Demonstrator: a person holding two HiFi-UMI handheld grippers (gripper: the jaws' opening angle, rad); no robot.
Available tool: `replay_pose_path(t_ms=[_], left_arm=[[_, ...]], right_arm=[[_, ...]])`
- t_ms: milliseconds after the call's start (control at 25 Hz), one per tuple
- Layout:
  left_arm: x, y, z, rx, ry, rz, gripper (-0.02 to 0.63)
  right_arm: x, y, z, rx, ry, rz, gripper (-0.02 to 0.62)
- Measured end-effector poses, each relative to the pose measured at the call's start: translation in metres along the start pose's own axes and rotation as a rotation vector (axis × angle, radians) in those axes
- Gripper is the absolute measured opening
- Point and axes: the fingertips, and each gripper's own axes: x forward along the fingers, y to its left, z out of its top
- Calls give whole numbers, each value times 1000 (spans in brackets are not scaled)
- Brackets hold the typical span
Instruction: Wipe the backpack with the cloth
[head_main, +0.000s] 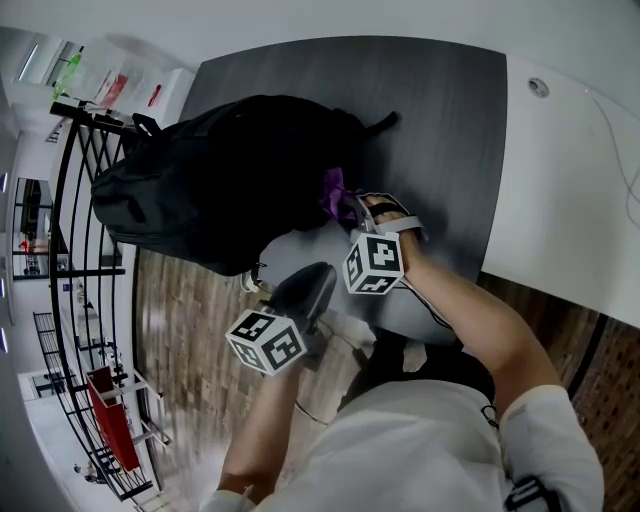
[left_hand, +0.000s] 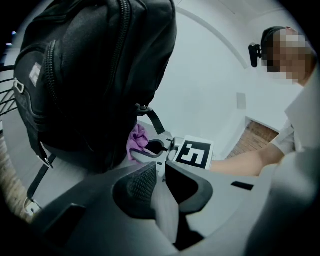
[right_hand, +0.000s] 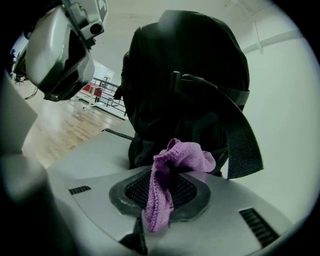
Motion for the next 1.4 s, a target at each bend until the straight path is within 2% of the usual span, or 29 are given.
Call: replay_pose_path(t_ms=[400,720,960,1200,1400], left_arm=[[-12,-5,-6,-6,-8,9,57],[-8,-11,-9,-5,-6,-6,57],[-3,-14,-7,5,-3,-15,57],[2,-14,-7,1,6,-17,57],[9,-10,-9,-7,23,-18,57]], right_arm=[[-16,64,8,-90,-40,155,77],[-45,80,1,-169,-57,217,77],[-49,56,-34,-136,24,175,77],[-36,7,-72,-39,117,74,77],[-12,-34,-87,1,162,-11,77]])
